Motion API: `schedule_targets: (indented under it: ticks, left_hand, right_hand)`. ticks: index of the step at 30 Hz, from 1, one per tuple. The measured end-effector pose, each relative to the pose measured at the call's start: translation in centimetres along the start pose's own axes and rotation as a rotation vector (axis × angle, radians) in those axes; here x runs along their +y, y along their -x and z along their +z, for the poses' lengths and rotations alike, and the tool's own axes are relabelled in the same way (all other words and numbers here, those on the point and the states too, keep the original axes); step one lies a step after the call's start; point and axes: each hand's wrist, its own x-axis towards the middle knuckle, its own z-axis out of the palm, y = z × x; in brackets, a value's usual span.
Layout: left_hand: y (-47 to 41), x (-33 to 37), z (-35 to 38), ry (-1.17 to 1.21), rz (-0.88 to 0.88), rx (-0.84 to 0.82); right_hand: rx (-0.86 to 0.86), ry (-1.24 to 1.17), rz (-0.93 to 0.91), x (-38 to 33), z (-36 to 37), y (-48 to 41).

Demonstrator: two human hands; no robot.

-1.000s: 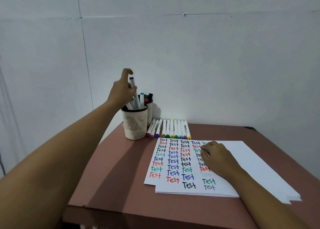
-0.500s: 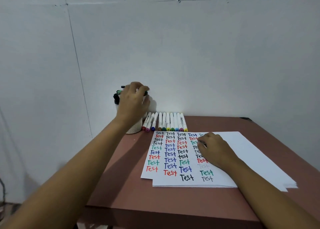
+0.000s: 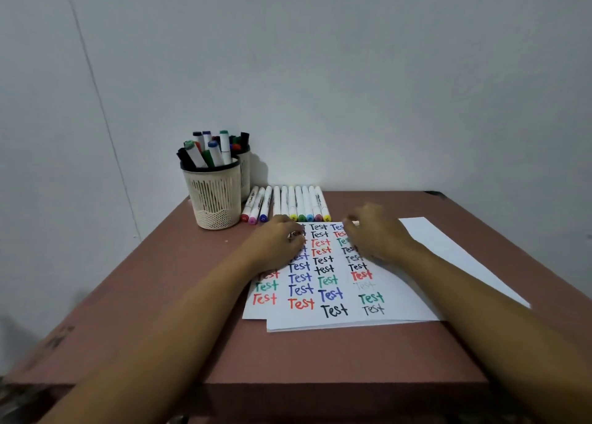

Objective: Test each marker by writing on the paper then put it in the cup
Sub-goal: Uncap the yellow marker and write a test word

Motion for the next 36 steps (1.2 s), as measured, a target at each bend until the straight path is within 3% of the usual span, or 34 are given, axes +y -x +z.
schedule_targets:
  ticks: [9, 16, 19, 23, 28, 36]
  left_hand:
    - [-0.1, -0.3, 0.6, -0.024, -0.011, 0.016]
    - [-0.3, -0.1, 0.4, -0.040, -0.005, 0.012]
    - [-0.2, -0.1, 0.3, -0.053, -0.002, 0.013]
    - [-0.1, 0.0, -0.1, -0.050, 0.025, 0.056]
    - [0.1, 0.4, -0.2, -0.004, 0.109, 0.214]
    - [0.9, 1.6, -0.2, 0.003, 0.270, 0.375]
  right_hand:
    - [-0.089, -0.004, 0.217, -2.2, 2.9, -5.6]
    - [-0.049, 0.006, 0.311, -2.2, 4.6, -7.2]
    - [0.049, 0.001, 0.314, -2.1, 4.4, -7.1]
    - [0.231, -0.205, 0.364, -1.3, 2.3, -5.7]
    - [0.422, -0.497, 0.291, -0.6, -0.6, -3.0]
    - [0.357, -1.036, 0.301, 0.4, -3.5, 2.5]
